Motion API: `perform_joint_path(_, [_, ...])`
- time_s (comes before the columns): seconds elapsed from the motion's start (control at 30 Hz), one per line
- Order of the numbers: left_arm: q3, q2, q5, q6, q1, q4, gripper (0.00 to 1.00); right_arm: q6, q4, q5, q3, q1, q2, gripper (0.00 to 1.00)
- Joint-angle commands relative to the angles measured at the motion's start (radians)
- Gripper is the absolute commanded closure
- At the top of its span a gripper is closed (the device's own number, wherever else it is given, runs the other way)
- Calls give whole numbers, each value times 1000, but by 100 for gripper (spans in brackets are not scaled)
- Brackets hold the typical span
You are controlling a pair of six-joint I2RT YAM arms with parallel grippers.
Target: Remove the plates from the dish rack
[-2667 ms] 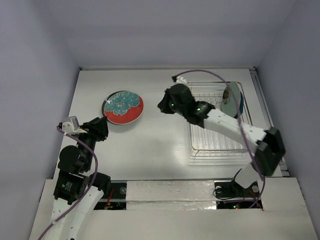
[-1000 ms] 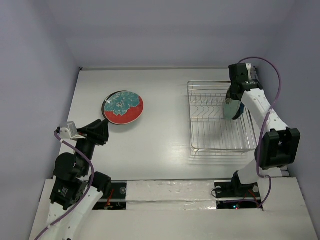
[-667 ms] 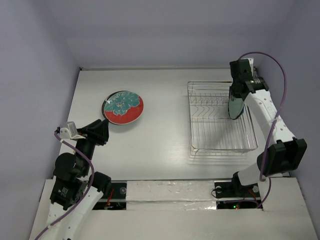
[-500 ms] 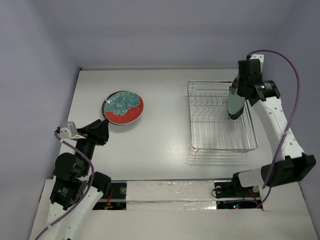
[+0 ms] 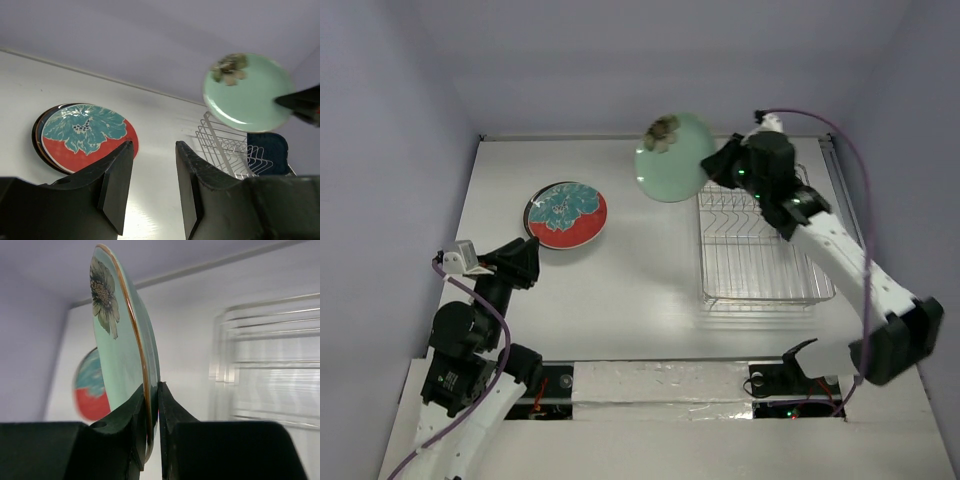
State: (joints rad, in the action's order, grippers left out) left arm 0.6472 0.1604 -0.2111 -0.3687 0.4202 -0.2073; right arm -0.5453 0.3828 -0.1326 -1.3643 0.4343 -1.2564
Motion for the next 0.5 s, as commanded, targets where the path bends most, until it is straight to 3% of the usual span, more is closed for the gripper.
perform_joint_path(0.0, [8,31,4,-4,8,28,64,-322,-548,267,53,67,-158,100])
perform_joint_path(0.2, [5,27,4,-10,-1,25,64,-444,-653,275,-91,202,-481,100])
perform_joint_path(0.47, [5,42,4,-12,-1,26,64,-555,-739,301,-165,259,-698,100])
